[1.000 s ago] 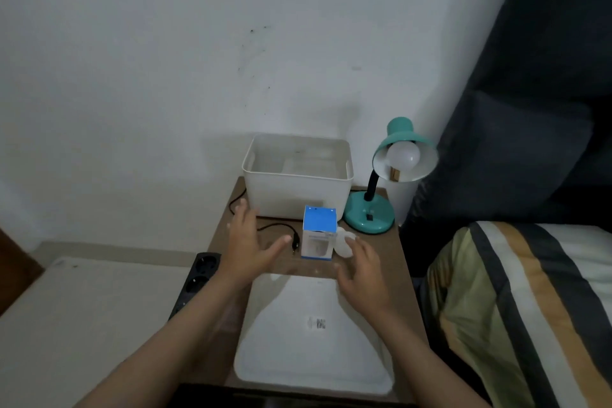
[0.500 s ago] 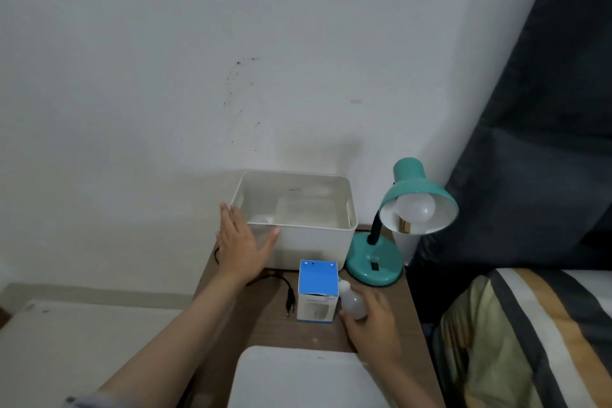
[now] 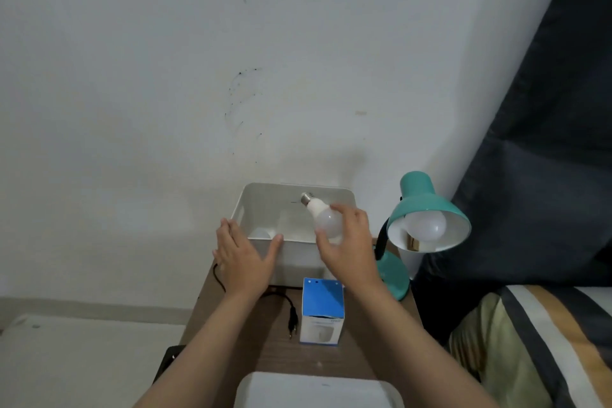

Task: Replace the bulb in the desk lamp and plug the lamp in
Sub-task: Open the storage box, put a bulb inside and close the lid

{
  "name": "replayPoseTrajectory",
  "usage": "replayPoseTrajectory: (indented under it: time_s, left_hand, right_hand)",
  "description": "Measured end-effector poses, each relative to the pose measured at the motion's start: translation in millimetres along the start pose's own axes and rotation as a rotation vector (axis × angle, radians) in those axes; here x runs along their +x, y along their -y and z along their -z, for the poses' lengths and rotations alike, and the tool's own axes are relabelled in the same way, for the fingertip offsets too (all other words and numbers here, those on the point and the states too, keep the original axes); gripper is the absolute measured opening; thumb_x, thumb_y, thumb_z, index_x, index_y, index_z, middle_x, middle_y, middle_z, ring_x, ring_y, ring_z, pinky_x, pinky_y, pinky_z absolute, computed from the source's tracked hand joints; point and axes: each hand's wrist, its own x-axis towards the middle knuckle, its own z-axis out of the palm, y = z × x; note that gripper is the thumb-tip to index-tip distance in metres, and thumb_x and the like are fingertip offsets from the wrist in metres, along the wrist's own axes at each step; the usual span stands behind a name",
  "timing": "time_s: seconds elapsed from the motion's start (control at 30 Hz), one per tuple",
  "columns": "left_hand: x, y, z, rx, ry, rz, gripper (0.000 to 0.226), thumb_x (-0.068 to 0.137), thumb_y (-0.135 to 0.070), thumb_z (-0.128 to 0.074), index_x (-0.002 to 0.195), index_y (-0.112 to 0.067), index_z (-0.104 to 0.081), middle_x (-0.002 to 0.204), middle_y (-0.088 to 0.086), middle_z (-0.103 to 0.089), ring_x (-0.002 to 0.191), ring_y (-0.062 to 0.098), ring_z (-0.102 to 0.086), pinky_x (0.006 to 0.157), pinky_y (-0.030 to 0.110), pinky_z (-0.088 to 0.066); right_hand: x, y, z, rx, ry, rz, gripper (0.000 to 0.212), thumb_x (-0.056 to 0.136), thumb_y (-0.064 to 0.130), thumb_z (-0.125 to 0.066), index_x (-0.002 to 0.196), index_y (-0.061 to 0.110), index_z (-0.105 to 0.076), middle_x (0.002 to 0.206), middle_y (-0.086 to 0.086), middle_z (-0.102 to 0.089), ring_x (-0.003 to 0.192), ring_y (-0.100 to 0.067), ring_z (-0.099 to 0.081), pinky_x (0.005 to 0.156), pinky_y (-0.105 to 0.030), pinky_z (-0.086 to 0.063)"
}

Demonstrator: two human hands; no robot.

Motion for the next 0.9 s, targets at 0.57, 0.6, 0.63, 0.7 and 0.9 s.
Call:
replayPoseTrajectory:
  time_s: [0.57,0.6,0.63,0.7,0.9]
  left_hand:
    - [7.2,-5.9,6.9,0.051,0.114,0.106,0.106,0.077,-0.072,-0.041,0.145,-0.006,0.005,0.157,0.011,0.011,0.144,0.030,0.003,0.115,0.049,-0.007]
    - [7.9,-7.1,9.6,0.043,0.155,0.117,0.106,0.078,-0.071,-0.042,0.145,-0.007,0.008,0.156,0.012,0.016,0.144,0.031,0.006,0.115,0.050,-0.006]
    - [7.6,-8.0,12.9,0.026,0.195,0.120,0.105,0.078,-0.070,-0.044,0.144,-0.009,0.011,0.154,0.012,0.021,0.143,0.031,0.010,0.115,0.050,-0.004]
    - [1.7,-10.6,22.6,-0.046,0.235,0.114,0.104,0.080,-0.065,-0.048,0.144,-0.013,0.015,0.152,0.015,0.027,0.142,0.033,0.014,0.115,0.051,-0.003]
    - [-84.6,7.1,48.2,-0.244,0.125,0.031,0.079,0.081,-0.044,-0.062,0.141,-0.009,-0.025,0.154,0.019,-0.015,0.142,0.029,-0.013,0.114,0.048,-0.021]
  right_hand:
    - [47.8,-19.1,-32.2,-0.095,-0.048,-0.057,0.040,0.086,0.018,-0.055,0.126,0.011,-0.048,0.124,-0.008,-0.050,0.115,-0.023,-0.050,0.094,-0.032,-0.044]
    - [33.8,-13.8,-26.7,-0.084,-0.087,0.031,0.035,0.086,0.015,-0.056,0.121,0.011,-0.051,0.117,-0.007,-0.053,0.111,-0.022,-0.051,0.092,-0.030,-0.044]
    - [16.7,-10.1,-21.7,-0.073,-0.099,0.097,0.032,0.086,0.014,-0.056,0.118,0.011,-0.053,0.114,-0.006,-0.054,0.109,-0.020,-0.052,0.092,-0.028,-0.044]
    - [-25.4,-7.6,-10.9,-0.046,-0.076,0.159,0.030,0.087,0.018,-0.055,0.117,0.011,-0.056,0.115,-0.005,-0.054,0.112,-0.015,-0.051,0.096,-0.021,-0.040]
    - [-169.2,-24.1,30.9,-0.019,-0.010,0.047,0.029,0.082,0.019,-0.059,0.110,0.012,-0.062,0.111,-0.002,-0.057,0.107,-0.006,-0.050,0.094,-0.005,-0.032]
